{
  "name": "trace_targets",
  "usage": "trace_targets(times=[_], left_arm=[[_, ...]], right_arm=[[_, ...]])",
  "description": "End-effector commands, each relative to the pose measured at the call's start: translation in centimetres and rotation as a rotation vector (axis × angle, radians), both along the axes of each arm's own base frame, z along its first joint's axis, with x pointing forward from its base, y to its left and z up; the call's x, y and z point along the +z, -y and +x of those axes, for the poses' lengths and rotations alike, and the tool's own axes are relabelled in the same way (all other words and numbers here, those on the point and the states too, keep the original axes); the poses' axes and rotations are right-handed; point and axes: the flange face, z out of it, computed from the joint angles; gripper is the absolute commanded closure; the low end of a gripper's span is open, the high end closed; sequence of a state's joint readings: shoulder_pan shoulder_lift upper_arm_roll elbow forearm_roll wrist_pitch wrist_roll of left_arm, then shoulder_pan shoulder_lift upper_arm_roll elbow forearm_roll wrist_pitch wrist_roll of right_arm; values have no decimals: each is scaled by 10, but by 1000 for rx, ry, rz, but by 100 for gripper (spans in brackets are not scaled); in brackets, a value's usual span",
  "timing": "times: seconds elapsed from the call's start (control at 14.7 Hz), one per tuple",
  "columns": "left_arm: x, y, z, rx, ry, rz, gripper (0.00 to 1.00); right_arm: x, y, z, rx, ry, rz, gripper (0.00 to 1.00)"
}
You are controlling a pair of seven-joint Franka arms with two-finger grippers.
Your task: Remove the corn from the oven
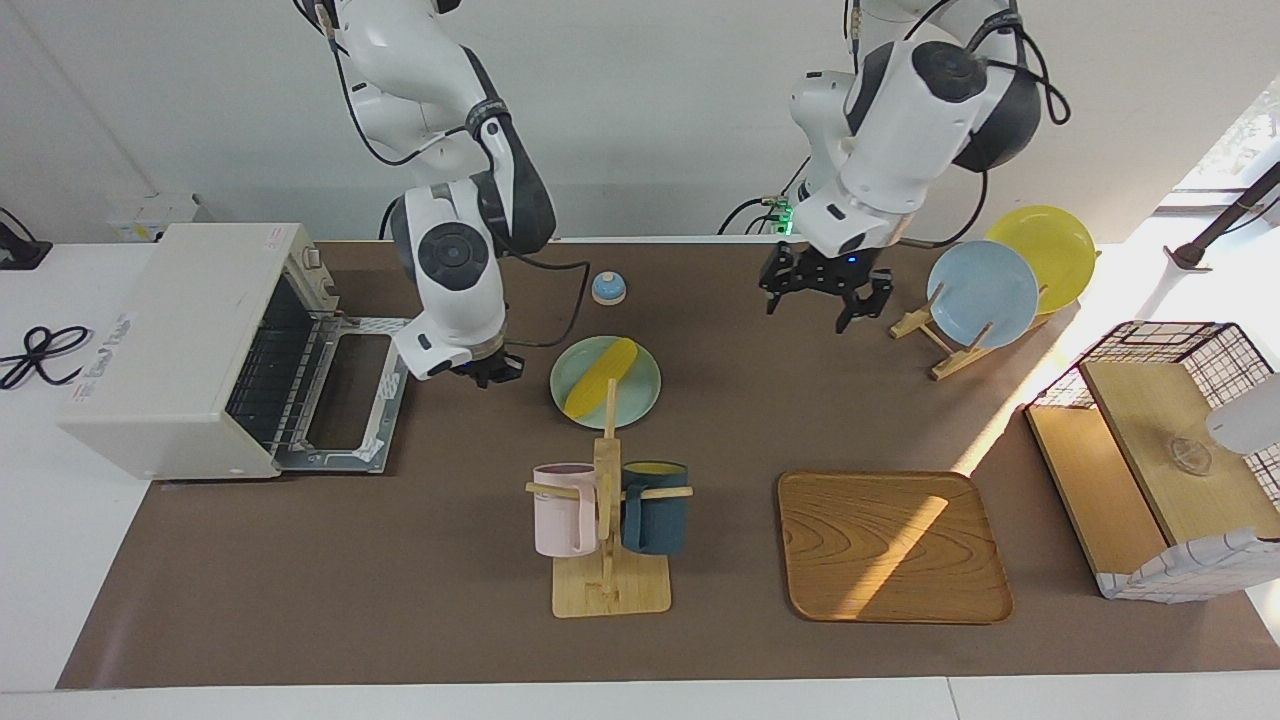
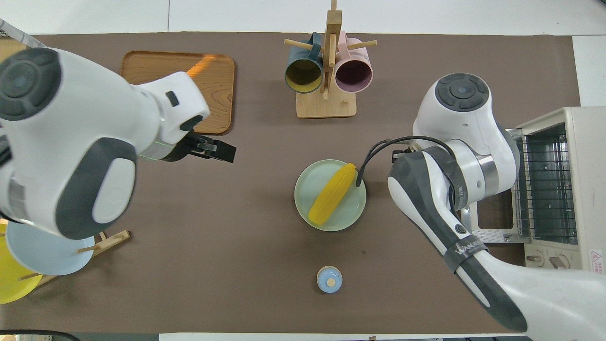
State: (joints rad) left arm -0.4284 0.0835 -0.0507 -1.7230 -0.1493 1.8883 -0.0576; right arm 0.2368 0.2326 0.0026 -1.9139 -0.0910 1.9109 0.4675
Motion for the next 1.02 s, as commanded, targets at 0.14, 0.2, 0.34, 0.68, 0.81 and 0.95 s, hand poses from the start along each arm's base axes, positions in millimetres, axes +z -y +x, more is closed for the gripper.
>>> trace_targets(times=[0.14,0.2,0.34,0.68,0.81,0.95], left_arm=[[-70,110,-23,-175,7,-21,0],[-81,124,-29,-220,3,-17,0],[-112,143,-23,-273,-21,-2,0],[-156,195,-32,-309,-48,-29,0],[-172,214,-48,-327,-62,-39,0],[-197,219,-59,-328,-53,-38,0]], right_arm=[[-48,69,-40,72,6,-83,100],[-49,82,-39,55,6,-84,100],[-49,87,-38,74,3,-78,100],[-56,115,-38,174,-1,-115,100],[-47,117,-32,218,-6,-164,100],[-24,122,-23,263,-39,-172,100]])
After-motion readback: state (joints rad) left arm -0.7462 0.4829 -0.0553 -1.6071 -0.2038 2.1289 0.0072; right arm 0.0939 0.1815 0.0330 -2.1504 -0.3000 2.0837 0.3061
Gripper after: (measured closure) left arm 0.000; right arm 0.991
